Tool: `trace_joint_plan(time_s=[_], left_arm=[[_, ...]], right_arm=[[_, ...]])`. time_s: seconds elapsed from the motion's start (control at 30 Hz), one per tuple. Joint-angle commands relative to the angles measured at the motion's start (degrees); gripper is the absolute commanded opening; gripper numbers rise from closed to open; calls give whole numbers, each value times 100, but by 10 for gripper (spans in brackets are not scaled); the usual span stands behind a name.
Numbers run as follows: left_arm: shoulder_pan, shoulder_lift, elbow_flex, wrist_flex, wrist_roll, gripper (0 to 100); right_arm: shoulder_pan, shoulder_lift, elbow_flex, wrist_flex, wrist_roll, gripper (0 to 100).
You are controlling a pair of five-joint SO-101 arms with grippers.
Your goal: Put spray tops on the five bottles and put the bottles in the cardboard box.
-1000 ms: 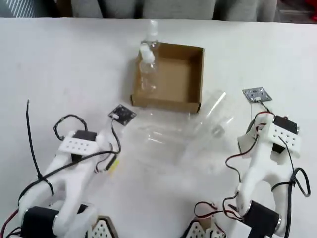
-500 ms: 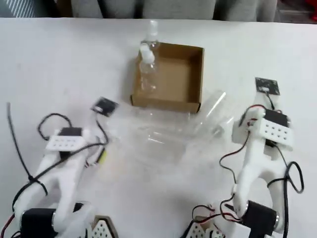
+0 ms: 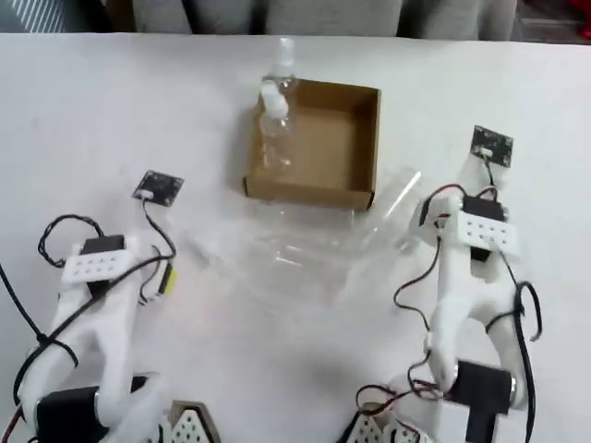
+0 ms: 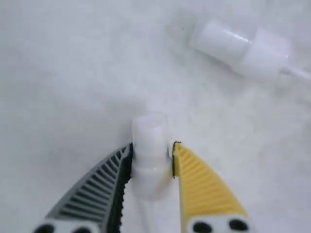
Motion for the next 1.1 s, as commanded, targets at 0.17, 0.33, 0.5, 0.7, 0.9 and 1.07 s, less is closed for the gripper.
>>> trace_joint_plan(time_s=[0.17, 0.33, 0.5, 0.7, 0.9, 1.07], left_arm=[[-66, -4, -360, -123, 70, 34], [-66, -4, -352, -123, 70, 34], [-66, -4, -343, -123, 70, 34], [-66, -4, -343, -123, 62, 34], [-66, -4, -343, -123, 62, 34], [-75, -4, -343, -114, 62, 34]], right_arm=[[-163, 971, -888, -338, -413, 120], [-189, 1279, -941, -347, -387, 139], [-224, 1604, -1160, -224, -378, 204], [-251, 1947, -1389, -171, -360, 96], [-92, 1895, -1749, 743, -149, 18], [215, 1349, -2171, 1631, -123, 16]])
